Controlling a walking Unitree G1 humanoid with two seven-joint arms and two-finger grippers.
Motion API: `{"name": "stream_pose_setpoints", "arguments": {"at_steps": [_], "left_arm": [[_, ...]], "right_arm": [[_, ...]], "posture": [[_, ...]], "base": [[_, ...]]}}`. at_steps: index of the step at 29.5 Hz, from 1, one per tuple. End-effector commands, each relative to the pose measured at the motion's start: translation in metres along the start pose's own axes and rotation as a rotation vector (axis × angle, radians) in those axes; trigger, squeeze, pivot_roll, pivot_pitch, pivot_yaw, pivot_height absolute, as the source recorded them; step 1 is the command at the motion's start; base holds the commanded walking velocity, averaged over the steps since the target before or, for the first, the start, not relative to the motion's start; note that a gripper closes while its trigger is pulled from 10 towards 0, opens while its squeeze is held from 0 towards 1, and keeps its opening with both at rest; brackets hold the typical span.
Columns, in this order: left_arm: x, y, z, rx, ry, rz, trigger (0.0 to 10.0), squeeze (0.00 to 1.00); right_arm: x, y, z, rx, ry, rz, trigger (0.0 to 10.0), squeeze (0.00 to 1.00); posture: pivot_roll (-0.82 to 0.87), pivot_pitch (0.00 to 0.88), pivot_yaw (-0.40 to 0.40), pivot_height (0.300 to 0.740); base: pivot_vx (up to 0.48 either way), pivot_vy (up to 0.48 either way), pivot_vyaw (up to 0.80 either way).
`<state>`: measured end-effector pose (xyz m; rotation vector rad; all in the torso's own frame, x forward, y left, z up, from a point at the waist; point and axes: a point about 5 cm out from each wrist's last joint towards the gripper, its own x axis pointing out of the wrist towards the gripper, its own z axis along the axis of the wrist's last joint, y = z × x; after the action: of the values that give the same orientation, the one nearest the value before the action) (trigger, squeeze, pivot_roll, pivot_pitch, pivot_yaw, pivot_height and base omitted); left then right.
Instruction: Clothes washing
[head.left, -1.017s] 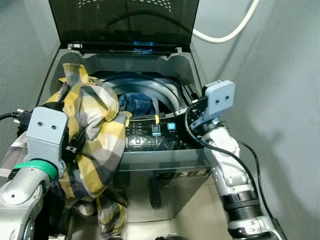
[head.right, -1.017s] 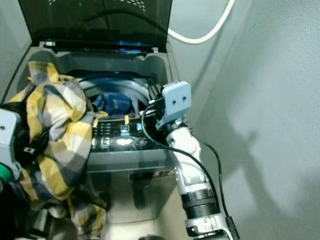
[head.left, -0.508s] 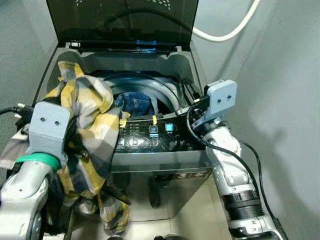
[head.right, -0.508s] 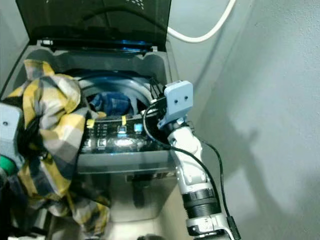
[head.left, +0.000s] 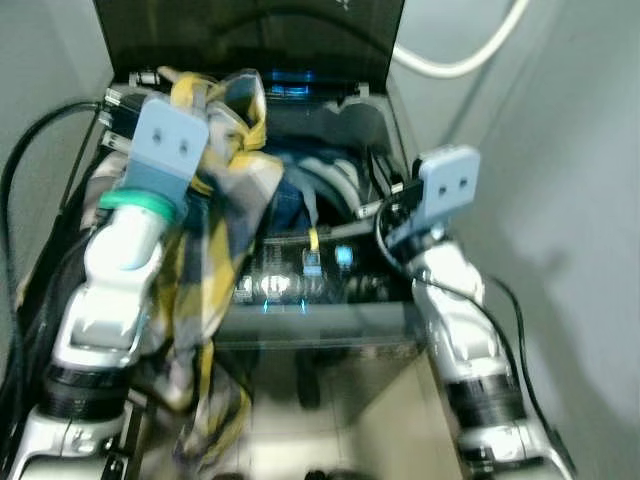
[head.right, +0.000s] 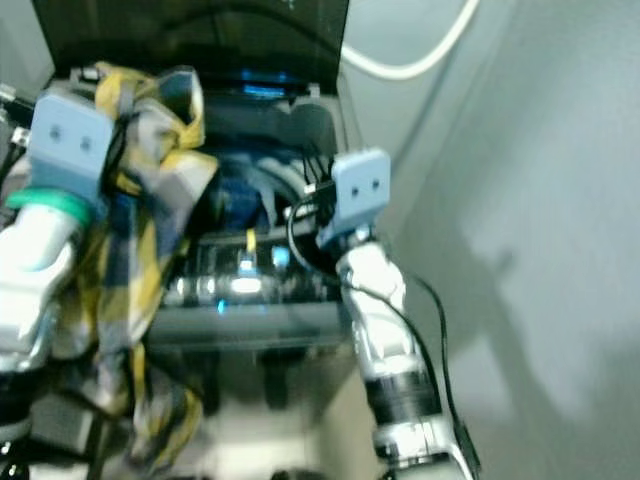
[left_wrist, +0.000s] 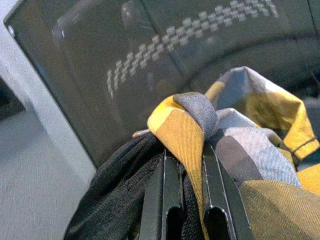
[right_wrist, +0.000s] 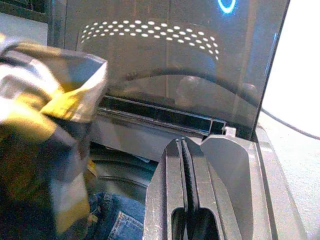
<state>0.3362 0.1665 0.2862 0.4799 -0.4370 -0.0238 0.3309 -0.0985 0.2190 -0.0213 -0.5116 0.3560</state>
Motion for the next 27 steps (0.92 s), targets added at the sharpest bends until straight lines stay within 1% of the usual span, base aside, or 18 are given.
{"name": "stream_pose_setpoints", "arguments": {"at_steps": [1, 3, 4, 6, 7, 8, 9, 10, 11, 12, 14, 16, 18, 20, 21, 24, 26, 27], "left_arm": [[0.015, -0.002, 0.022, 0.015, -0.124, -0.013, 0.0, 0.00], [0.015, -0.002, 0.022, 0.015, -0.124, -0.013, 0.0, 0.00], [0.028, -0.003, 0.033, 0.027, -0.180, -0.030, 0.0, 0.00], [0.028, -0.003, 0.033, 0.027, -0.180, -0.030, 0.0, 0.00], [0.045, -0.002, 0.049, 0.072, -0.267, -0.045, 0.0, 0.00], [0.045, -0.002, 0.049, 0.072, -0.267, -0.045, 0.0, 0.00], [0.060, 0.002, 0.068, 0.142, -0.359, -0.048, 0.0, 0.00], [0.060, 0.002, 0.068, 0.142, -0.359, -0.048, 0.0, 0.00], [0.071, 0.008, 0.085, 0.203, -0.435, -0.041, 0.0, 0.00], [0.071, 0.008, 0.085, 0.203, -0.435, -0.041, 0.0, 0.00], [0.085, 0.020, 0.108, 0.337, -0.530, 0.005, 0.0, 0.00], [0.090, 0.026, 0.114, 0.402, -0.553, 0.036, 0.0, 0.00], [0.092, 0.027, 0.107, 0.361, -0.498, 0.033, 0.0, 0.00], [0.095, 0.025, 0.090, 0.260, -0.403, 0.005, 0.0, 0.00], [0.095, 0.025, 0.090, 0.260, -0.403, 0.005, 0.0, 0.00], [0.092, 0.002, 0.038, 0.044, -0.148, -0.181, 0.0, 0.00], [0.086, -0.007, 0.014, -0.027, -0.051, -0.235, 0.0, 0.00], [0.086, -0.007, 0.014, -0.027, -0.051, -0.235, 0.0, 0.00]], "right_arm": [[-0.001, -0.003, 0.000, 0.008, 0.004, -0.017, 10.0, 0.00], [-0.001, -0.003, 0.000, 0.008, 0.004, -0.017, 10.0, 0.00], [-0.001, -0.003, 0.000, 0.008, 0.003, -0.019, 10.0, 0.00], [-0.001, -0.003, 0.000, 0.008, 0.003, -0.019, 10.0, 0.00], [-0.001, -0.002, 0.000, 0.010, 0.000, -0.020, 10.0, 0.00], [-0.001, -0.002, 0.000, 0.010, 0.000, -0.020, 10.0, 0.00], [0.000, -0.001, 0.001, 0.012, -0.003, -0.020, 10.0, 0.00], [0.000, -0.001, 0.001, 0.012, -0.003, -0.020, 10.0, 0.00], [0.001, -0.001, 0.001, 0.014, -0.006, -0.021, 10.0, 0.00], [0.001, -0.001, 0.001, 0.014, -0.006, -0.021, 10.0, 0.00], [0.001, 0.000, 0.002, 0.017, -0.010, -0.025, 10.0, 0.00], [0.001, 0.001, 0.002, 0.018, -0.011, -0.029, 10.0, 0.00], [0.000, 0.001, 0.002, 0.019, -0.011, -0.030, 10.0, 0.00], [-0.001, 0.001, 0.002, 0.020, -0.011, -0.031, 10.0, 0.00], [-0.001, 0.001, 0.002, 0.020, -0.011, -0.031, 10.0, 0.00], [-0.002, -0.001, 0.005, 0.022, -0.011, -0.013, 10.0, 0.00], [-0.001, -0.002, 0.008, 0.041, -0.012, 0.038, 10.0, 0.00], [-0.001, -0.002, 0.008, 0.041, -0.012, 0.038, 10.0, 0.00]], "posture": [[0.04, 0.004, -0.012, 0.728], [0.04, 0.004, -0.012, 0.728], [0.04, 0.005, -0.012, 0.728], [0.04, 0.005, -0.012, 0.728], [0.04, 0.008, -0.009, 0.728], [0.04, 0.008, -0.009, 0.728], [0.03, 0.009, -0.007, 0.728], [0.03, 0.009, -0.007, 0.728], [0.03, 0.010, -0.005, 0.728], [0.03, 0.010, -0.005, 0.728], [0.03, 0.012, 0.000, 0.728], [0.03, 0.015, 0.001, 0.728], [0.03, 0.015, 0.003, 0.728], [0.03, 0.019, 0.002, 0.728], [0.03, 0.019, 0.002, 0.728], [0.03, 0.030, -0.006, 0.728], [0.03, 0.032, -0.008, 0.728], [0.03, 0.032, -0.008, 0.728]], "base": [[0.000, 0.000, 0.00], [0.000, 0.000, 0.00], [0.000, 0.000, 0.00], [0.000, 0.000, 0.00], [0.000, 0.000, 0.00], [0.000, 0.000, 0.00], [0.000, 0.000, 0.00], [0.000, 0.000, 0.00], [0.000, 0.000, 0.00], [0.000, 0.000, 0.00], [0.000, 0.000, 0.00], [0.000, 0.000, 0.00], [0.000, 0.000, 0.00], [0.000, 0.000, 0.00], [0.000, 0.000, 0.00], [0.000, 0.000, 0.00], [0.000, 0.000, 0.00], [0.000, 0.000, 0.00]]}}
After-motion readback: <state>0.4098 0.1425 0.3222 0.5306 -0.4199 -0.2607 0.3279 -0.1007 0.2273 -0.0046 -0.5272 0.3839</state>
